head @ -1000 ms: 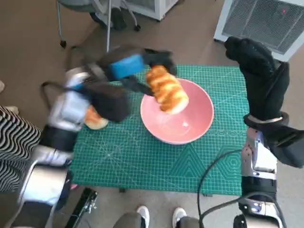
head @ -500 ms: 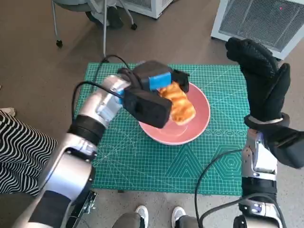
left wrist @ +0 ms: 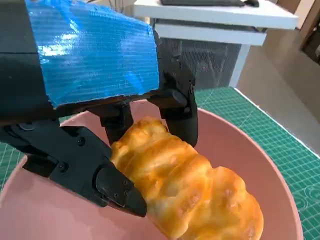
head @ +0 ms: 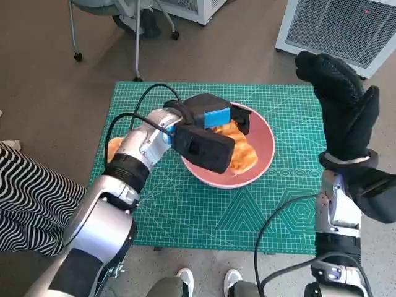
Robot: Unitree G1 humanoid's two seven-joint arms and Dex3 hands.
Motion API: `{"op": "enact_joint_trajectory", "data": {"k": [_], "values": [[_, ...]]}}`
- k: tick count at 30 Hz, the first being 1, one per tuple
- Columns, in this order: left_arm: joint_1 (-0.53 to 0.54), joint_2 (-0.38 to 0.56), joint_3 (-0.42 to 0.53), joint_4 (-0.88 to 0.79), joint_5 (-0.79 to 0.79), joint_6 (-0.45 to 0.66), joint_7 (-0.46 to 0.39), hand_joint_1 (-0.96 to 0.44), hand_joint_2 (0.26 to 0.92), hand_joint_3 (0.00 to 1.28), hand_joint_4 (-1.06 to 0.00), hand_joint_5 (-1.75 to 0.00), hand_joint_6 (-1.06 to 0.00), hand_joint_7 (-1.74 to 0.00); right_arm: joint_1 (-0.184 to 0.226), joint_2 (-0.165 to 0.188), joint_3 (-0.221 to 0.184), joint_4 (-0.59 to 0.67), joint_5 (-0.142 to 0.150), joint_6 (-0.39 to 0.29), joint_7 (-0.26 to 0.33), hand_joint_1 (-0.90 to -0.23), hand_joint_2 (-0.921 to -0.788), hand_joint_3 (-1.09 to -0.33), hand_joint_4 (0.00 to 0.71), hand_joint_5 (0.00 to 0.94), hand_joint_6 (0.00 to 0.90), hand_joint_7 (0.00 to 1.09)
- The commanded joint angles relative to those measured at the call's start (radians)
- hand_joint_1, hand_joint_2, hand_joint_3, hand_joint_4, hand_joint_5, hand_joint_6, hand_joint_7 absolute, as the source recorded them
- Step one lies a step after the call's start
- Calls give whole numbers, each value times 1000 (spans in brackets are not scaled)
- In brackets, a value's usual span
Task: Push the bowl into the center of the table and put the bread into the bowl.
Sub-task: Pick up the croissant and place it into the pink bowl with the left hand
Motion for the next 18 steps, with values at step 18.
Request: {"op": "enact_joint_trajectory", "data": {"k": [18], "values": [[156,319,262,-563,-324,50,-428,-689,919,51,0,1,-174,-19,36,-3,5,-30,-16,14,-20,-720,-921,-705,174,0,76,404]]}}
